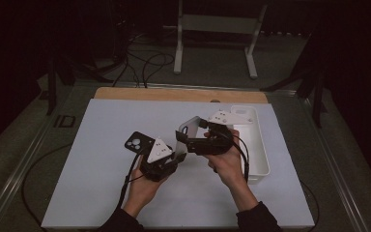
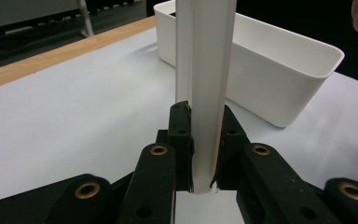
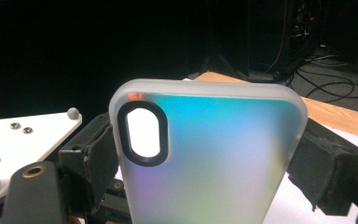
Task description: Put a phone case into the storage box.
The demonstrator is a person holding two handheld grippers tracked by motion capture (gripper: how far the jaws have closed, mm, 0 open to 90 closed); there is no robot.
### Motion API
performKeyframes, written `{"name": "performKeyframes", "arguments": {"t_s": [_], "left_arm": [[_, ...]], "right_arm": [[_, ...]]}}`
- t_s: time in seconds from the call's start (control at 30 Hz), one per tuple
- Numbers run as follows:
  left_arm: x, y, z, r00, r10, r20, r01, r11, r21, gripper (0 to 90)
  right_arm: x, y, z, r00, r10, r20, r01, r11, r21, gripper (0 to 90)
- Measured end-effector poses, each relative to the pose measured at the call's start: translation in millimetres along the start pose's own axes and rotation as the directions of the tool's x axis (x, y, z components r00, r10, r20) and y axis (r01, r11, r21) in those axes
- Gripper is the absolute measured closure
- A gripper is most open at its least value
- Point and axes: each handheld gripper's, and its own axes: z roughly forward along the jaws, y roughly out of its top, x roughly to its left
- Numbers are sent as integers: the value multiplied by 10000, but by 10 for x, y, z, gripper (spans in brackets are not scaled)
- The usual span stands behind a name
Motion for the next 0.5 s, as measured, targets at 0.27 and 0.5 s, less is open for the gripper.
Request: {"name": "performKeyframes", "arguments": {"t_s": [0.27, 0.5], "left_arm": [[9, 7, -78, 9999, 130, -55, -131, 9998, -152, 753], [53, 4, -166, 10000, 63, 31, -62, 9997, -239, 627]], "right_arm": [[2, 13, -30, 10000, -58, -15, 58, 10000, -66, 172], [-18, 16, -46, 9999, -67, 103, 68, 10000, -68, 172]]}}
